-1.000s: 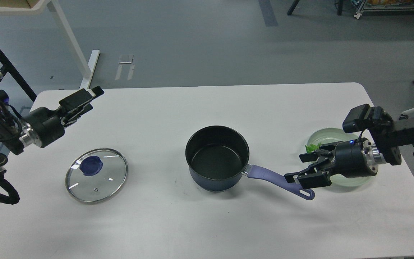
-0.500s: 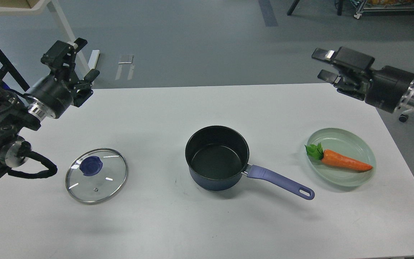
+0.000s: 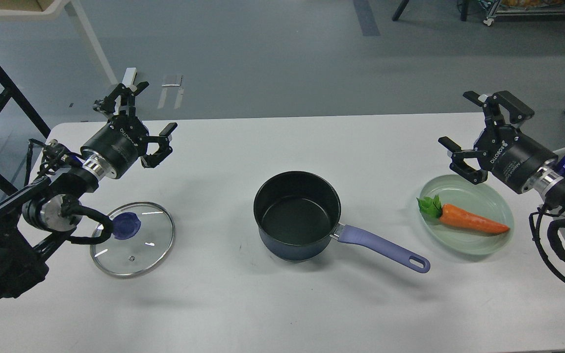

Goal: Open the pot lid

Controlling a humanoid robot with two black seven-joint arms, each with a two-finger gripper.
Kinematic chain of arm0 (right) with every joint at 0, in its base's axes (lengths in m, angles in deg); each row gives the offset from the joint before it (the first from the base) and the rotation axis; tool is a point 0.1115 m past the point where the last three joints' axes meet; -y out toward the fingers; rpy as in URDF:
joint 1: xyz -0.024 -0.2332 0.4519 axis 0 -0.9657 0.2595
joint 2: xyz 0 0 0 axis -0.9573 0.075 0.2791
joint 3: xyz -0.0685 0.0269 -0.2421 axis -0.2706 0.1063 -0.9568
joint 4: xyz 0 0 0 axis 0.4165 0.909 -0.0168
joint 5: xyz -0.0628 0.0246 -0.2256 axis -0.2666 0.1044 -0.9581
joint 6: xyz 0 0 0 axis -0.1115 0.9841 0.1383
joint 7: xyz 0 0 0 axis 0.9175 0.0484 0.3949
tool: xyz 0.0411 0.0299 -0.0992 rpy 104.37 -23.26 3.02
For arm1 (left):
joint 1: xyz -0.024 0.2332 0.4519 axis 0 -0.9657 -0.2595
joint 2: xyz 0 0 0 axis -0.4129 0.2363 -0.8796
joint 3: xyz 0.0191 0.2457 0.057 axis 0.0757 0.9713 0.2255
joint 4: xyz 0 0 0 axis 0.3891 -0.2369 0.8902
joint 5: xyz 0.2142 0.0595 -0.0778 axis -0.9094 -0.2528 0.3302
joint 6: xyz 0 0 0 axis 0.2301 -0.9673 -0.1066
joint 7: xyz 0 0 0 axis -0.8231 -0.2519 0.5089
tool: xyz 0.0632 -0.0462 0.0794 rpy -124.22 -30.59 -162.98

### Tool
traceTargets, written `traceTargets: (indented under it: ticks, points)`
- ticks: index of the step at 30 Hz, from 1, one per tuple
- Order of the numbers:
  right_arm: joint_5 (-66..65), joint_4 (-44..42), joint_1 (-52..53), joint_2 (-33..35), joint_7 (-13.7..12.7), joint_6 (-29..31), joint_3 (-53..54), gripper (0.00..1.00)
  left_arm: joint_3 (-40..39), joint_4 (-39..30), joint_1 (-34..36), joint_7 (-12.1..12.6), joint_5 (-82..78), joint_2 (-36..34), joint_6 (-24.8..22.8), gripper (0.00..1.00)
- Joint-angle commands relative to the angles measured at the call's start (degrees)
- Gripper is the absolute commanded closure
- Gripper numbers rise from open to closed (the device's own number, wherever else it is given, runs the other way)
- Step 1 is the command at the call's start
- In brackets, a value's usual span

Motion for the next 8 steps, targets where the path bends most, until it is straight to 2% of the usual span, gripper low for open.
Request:
traceTargets:
  ticks: [1,8]
  points:
    - [-0.03,-1.53,-2.99,-3.26,0.01,0.10,4.10,0.00,-0.08,0.16,-0.34,0.03,-0.29,0.12,-0.86,0.01]
    - [-0.03,-3.55,-5.11,-6.78,0.01,0.01,5.96,0.00,0.18,0.16,-0.87,0.12,-0.55,0.38,0.02,0.01]
